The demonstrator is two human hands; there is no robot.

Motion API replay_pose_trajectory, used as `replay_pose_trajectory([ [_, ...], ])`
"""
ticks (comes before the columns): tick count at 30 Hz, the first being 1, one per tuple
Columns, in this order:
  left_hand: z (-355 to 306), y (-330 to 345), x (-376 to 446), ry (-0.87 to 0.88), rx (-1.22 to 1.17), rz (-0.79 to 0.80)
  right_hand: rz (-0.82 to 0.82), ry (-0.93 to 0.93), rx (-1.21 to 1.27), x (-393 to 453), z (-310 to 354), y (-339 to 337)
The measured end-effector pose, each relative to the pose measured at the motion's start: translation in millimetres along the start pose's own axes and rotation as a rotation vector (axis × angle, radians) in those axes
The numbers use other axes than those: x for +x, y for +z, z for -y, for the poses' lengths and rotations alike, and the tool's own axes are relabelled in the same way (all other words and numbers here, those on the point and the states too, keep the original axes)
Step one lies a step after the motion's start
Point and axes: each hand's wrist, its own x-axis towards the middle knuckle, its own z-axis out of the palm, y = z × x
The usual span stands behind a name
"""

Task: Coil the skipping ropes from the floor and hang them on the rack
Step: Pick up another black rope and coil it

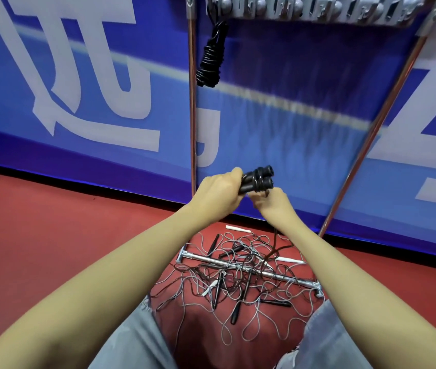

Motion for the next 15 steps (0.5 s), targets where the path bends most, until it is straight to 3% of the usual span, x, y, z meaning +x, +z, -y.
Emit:
replay_pose_trajectory([
  [7, 0.5, 16.8, 12.8, -0.37, -0.076, 0.091, 0.195, -0.164, -0.142, -9.3, 3.6, 4.3],
  [11, 5.1, 19.8, 13.9, -0.384, 0.062, 0.195, 0.237, -0.234, -0.272, -12.2, 10.8, 2.7],
  [15, 15.6, 21.7, 10.8, -0.337, 0.218, 0.268, 0.18, -0.461, -0.667, -16.1, 28.2, -8.9],
])
